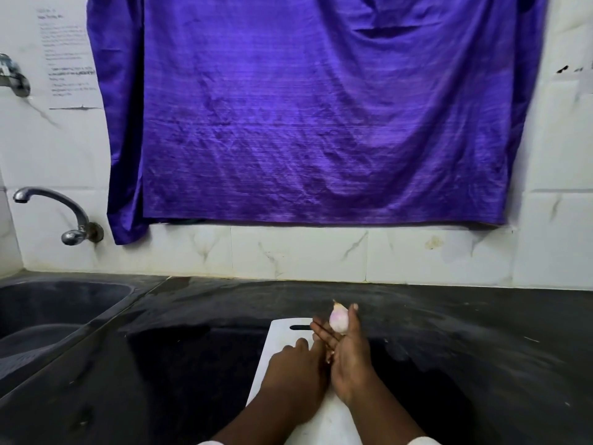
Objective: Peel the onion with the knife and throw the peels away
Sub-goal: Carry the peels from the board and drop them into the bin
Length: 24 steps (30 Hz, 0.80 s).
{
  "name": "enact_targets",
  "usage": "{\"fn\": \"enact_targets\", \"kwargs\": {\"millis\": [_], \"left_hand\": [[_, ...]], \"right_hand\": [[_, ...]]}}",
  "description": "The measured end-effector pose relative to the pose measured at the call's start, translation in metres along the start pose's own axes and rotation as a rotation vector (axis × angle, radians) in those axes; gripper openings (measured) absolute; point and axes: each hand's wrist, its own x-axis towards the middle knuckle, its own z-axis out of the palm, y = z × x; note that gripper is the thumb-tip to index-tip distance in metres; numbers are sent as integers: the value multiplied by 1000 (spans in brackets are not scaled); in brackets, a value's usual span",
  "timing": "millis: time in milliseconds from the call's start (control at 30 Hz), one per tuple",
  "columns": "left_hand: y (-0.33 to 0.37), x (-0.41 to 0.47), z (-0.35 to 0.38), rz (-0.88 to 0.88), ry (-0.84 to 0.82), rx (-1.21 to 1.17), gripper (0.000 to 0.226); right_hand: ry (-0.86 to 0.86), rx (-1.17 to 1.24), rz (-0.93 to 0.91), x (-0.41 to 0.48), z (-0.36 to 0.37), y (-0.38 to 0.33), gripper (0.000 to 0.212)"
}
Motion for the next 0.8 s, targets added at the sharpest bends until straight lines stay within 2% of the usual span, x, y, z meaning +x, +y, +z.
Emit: {"fn": "enact_targets", "kwargs": {"millis": [100, 200, 267, 367, 567, 633, 733, 800], "left_hand": [[2, -3, -3, 18, -9, -6, 41], [0, -7, -5, -20, -7, -147, 33], [-5, -10, -4, -25, 23, -270, 28], [-15, -17, -4, -68, 146, -615, 18], [-30, -43, -20, -324, 303, -1221, 25], [-40, -59, -31, -374, 370, -1393, 24], [-59, -97, -48, -410, 520, -1520, 26], [-80, -130, -60, -463, 665, -1520, 35]], "right_hand": [[13, -29, 19, -4, 3, 3, 78], [-8, 19, 57, -13, 4, 2, 73], [-31, 49, 69, -18, 4, 4, 78], [-32, 80, 93, -26, 3, 11, 86], [-47, 213, 132, -73, 31, 30, 59], [-74, 255, 135, -94, 50, 39, 57], [-136, 294, 179, -128, 89, 61, 68], [-191, 291, 235, -151, 119, 84, 72]]}}
